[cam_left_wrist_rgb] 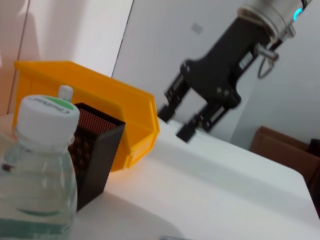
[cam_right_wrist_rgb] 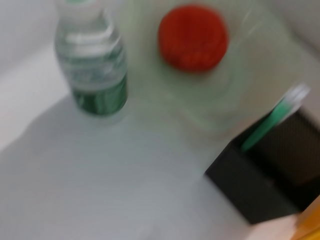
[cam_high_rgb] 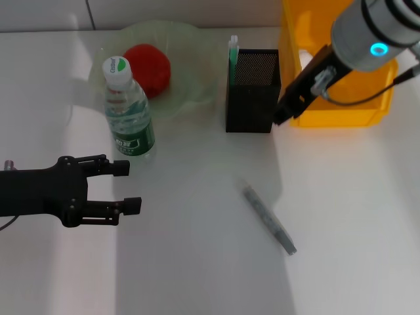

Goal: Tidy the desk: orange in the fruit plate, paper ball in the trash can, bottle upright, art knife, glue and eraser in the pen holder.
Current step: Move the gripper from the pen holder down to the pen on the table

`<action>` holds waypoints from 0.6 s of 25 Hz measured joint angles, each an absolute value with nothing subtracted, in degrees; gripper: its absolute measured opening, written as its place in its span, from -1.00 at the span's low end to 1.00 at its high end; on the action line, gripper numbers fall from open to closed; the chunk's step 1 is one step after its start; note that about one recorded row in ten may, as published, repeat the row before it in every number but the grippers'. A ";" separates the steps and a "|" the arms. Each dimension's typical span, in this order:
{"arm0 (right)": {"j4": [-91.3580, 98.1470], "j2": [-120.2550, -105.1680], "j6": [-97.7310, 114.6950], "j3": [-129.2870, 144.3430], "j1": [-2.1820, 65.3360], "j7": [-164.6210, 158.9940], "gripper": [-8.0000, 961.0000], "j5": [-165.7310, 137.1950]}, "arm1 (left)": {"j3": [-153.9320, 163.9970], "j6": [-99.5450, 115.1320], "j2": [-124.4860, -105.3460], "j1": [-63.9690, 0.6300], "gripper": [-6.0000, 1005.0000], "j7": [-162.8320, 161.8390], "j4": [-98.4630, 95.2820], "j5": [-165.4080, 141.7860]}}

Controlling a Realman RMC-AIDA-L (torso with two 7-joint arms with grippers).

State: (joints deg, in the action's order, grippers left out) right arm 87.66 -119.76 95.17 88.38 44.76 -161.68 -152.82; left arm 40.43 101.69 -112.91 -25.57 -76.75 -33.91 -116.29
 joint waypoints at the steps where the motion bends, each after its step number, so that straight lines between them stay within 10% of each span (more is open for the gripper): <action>1: 87.66 -119.76 95.17 88.38 44.76 -161.68 0.07 -152.82 | 40.43 101.67 -113.04 -25.57 0.69 -76.73 -34.25 -116.81; 15: 70.90 -119.77 81.56 96.22 42.83 -165.05 0.06 -142.06 | 40.52 102.02 -113.56 -25.58 0.69 -75.99 -35.60 -117.63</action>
State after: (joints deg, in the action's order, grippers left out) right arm 70.90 -119.77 81.56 96.22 42.83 -165.05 -142.06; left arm 40.52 102.02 -113.56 -25.58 -75.99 -35.60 -117.63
